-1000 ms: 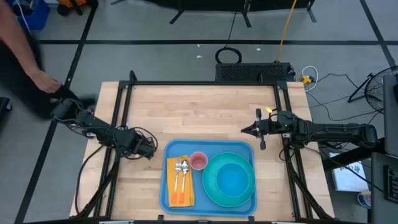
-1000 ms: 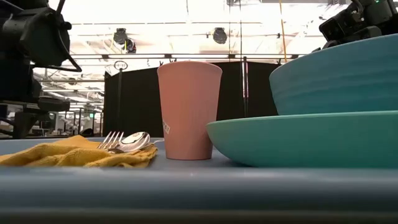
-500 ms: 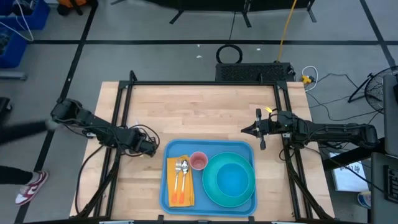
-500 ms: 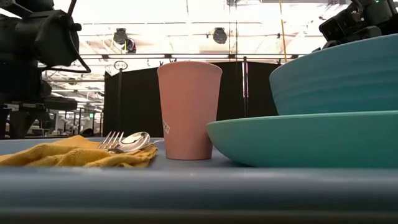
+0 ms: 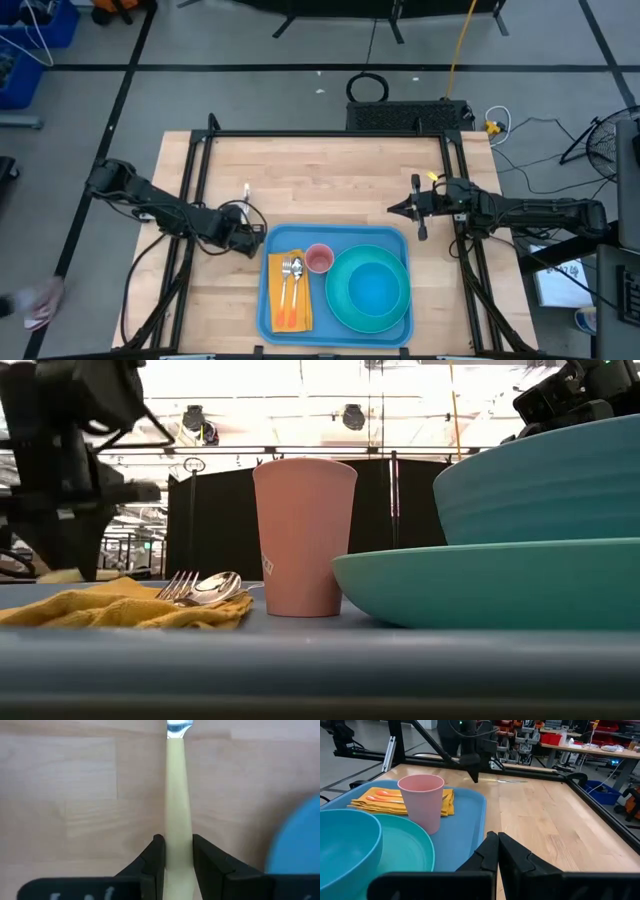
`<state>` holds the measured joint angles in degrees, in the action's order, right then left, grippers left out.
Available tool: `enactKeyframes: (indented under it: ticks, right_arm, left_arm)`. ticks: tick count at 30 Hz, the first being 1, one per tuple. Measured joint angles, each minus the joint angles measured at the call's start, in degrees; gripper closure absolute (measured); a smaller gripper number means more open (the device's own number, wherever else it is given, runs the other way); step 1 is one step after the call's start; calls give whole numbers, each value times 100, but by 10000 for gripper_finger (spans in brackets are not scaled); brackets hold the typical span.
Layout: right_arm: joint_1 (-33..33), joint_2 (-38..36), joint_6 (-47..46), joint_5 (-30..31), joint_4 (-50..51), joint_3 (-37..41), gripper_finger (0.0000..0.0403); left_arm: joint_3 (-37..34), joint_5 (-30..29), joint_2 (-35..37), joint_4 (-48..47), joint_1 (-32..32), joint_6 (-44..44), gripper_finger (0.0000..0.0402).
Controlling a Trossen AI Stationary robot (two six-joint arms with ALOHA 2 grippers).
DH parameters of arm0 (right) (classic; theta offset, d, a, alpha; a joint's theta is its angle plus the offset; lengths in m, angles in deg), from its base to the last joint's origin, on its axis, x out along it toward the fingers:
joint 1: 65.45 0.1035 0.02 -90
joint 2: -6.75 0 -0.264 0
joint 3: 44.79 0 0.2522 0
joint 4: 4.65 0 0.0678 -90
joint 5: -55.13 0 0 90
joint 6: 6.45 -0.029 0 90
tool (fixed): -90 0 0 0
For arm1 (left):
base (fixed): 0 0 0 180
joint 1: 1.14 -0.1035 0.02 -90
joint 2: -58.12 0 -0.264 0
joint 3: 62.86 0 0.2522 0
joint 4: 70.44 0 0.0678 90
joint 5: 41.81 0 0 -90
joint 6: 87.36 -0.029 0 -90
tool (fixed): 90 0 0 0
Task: Set up tray
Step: Put the knife on the yellow napkin to the left of the orange fork
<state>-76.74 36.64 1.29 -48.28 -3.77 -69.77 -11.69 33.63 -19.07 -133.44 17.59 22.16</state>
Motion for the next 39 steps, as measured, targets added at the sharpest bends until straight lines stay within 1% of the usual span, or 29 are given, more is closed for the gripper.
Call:
enactKeyframes:
  ticks: [3, 6, 10, 12, 15, 18, 23, 27, 33, 36, 39]
  right_arm:
    - [1, 0, -64, -3, -105, 0, 403]
    - [1, 0, -109, -14, -194, 0, 403]
    - [0, 0, -109, -16, -231, 0, 403]
    - [0, 0, -107, -16, -231, 0, 403]
    - [0, 0, -100, -16, -231, 0, 403]
    - [0, 2, -50, -16, -232, 0, 403]
    - [2, 4, 74, -11, -315, 0, 403]
    - [0, 2, -18, -5, -402, 0, 403]
    - [1, 2, -356, -14, -211, 0, 403]
    - [2, 4, -404, -14, -67, 0, 403]
    - [2, 3, -407, -16, 19, 0, 403]
  left_arm:
    - [363, -177, 1, 71, 121, -260, 321]
    - [727, -396, 6, 244, 379, -341, 321]
    - [1060, -826, -25, 575, 868, -220, 320]
    - [1210, -996, -179, 814, 1106, -38, 320]
    - [1437, -1108, -560, 942, 1443, 429, 319]
    - [1812, -1100, -1164, 1019, 1702, 978, 319]
    - [2684, -1093, -2187, 969, 1994, 1612, 318]
    - [3608, -1104, -2859, 701, 2090, 1875, 318]
    - [5130, -1057, -3729, -337, 2185, 2167, 321]
    - [5699, -899, -4051, -925, 2245, 2314, 321]
    - [6033, -630, -4200, -1220, 2291, 2418, 320]
